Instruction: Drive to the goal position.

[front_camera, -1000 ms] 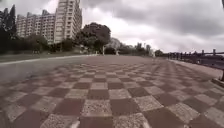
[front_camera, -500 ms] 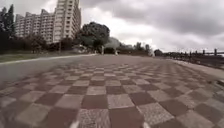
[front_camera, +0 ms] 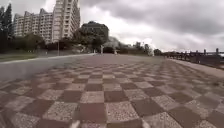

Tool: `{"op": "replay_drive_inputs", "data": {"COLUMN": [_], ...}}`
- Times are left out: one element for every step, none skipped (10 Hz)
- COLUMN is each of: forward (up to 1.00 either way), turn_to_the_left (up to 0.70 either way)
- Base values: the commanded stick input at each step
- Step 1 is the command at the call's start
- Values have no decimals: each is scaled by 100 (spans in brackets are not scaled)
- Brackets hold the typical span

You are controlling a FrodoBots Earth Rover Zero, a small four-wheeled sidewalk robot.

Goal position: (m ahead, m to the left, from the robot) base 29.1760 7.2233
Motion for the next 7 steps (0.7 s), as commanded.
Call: {"op": "replay_drive_inputs", "data": {"forward": [50,50,50,50,50,50,50], "turn_to_the_left": [0,0,0,0,0,0,0]}}
